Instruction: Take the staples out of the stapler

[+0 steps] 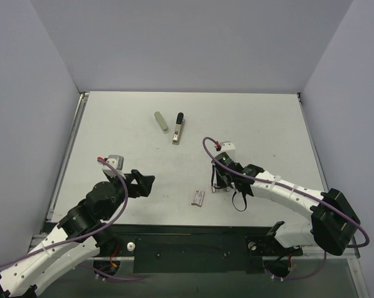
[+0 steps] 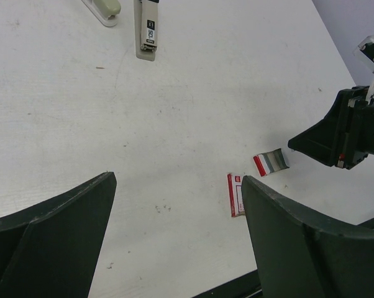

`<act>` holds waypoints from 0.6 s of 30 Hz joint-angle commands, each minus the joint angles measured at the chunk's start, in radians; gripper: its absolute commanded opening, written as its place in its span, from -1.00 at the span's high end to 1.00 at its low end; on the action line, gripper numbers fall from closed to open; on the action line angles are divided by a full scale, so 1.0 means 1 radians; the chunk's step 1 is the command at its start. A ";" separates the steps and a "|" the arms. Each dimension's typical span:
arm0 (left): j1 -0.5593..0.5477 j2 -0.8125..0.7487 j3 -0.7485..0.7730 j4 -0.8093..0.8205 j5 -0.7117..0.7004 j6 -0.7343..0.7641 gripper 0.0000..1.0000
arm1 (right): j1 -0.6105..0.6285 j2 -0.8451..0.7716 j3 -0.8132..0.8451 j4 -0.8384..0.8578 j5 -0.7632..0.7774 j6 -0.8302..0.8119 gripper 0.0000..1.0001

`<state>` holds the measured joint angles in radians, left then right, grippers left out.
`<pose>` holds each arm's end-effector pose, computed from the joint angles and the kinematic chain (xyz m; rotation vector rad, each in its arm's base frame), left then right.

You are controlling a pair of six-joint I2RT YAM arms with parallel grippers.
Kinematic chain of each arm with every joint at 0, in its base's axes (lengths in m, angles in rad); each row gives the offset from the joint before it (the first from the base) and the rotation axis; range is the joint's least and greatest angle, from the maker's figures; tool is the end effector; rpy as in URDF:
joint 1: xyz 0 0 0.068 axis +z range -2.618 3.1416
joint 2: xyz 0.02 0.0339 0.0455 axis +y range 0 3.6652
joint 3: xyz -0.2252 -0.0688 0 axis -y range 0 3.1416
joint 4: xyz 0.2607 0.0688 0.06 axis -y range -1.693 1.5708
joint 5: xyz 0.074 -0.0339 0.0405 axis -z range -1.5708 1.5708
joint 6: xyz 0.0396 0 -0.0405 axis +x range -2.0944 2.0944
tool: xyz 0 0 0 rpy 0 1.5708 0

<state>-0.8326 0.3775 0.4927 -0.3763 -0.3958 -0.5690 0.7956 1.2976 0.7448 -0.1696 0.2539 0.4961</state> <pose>0.1254 -0.1151 0.2575 -0.0390 1.8566 -0.6275 0.2149 0.2051 0.1703 -0.2113 2.2859 0.3894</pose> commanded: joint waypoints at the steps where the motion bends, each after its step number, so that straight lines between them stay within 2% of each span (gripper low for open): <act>1: -0.003 0.012 0.052 0.042 0.003 -0.003 -0.86 | -0.015 -0.017 -0.031 -0.028 0.035 0.061 0.85; 18: -0.003 0.035 0.046 0.066 0.015 -0.005 -0.86 | -0.016 0.083 -0.050 -0.004 0.031 0.116 0.85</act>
<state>-0.8326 0.4107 0.4973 -0.3695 -0.3882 -0.5690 0.7849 1.3655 0.7082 -0.1749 0.2550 0.5823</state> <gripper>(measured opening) 0.928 0.120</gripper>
